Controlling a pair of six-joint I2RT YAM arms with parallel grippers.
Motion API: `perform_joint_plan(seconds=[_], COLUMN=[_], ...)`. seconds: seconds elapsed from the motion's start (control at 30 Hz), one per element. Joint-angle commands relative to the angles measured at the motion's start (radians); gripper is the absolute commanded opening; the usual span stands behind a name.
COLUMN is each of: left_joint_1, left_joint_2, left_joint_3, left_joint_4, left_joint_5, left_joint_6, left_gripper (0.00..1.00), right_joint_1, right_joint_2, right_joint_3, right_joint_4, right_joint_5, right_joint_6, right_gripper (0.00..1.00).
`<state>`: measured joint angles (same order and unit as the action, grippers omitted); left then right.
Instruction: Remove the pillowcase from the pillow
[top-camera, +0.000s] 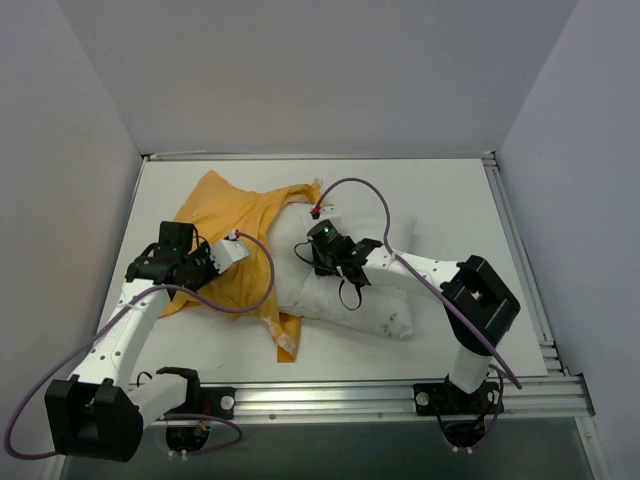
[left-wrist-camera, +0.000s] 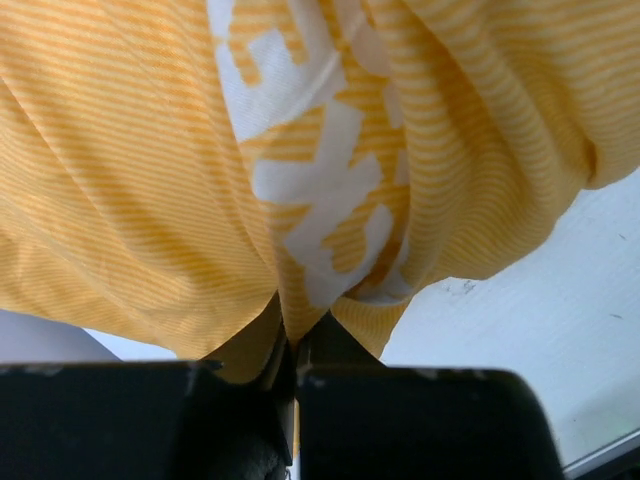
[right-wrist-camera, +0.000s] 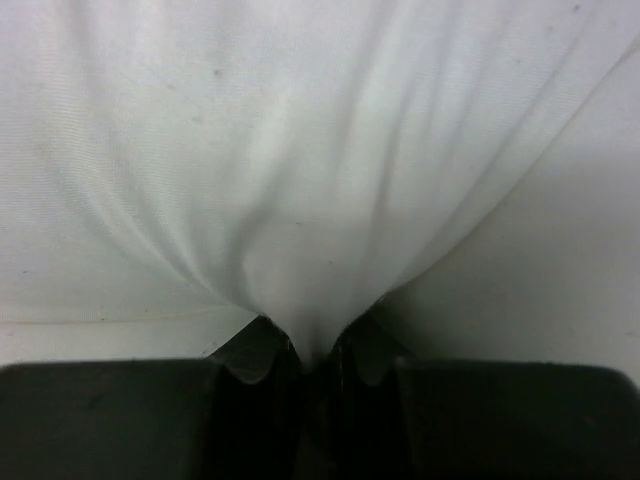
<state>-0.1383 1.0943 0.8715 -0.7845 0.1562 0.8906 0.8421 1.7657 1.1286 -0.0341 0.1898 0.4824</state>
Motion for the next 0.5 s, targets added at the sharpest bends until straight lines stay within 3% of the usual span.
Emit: perform_joint_plan(seconds=[0.0, 0.13, 0.27, 0.47], left_joint_1=[0.005, 0.058, 0.213, 0.341], left_joint_2=[-0.001, -0.002, 0.036, 0.076], left_joint_3=[0.009, 0.043, 0.101, 0.194], left_joint_4=[0.037, 0.069, 0.102, 0.133], left_joint_5=[-0.053, -0.109, -0.107, -0.113], left_joint_6=[-0.028, -0.01, 0.042, 0.105], left_gripper=[0.02, 0.02, 0.02, 0.02], right_joint_1=[-0.081, -0.242, -0.459, -0.681], right_joint_2=[0.178, 0.112, -0.01, -0.081], right_joint_3=[-0.154, -0.219, -0.276, -0.242], right_joint_4=[-0.125, -0.112, -0.104, -0.141], right_joint_5=[-0.039, -0.012, -0.033, -0.043], right_joint_6=[0.004, -0.022, -0.086, -0.153], right_gripper=[0.0, 0.0, 0.0, 0.0])
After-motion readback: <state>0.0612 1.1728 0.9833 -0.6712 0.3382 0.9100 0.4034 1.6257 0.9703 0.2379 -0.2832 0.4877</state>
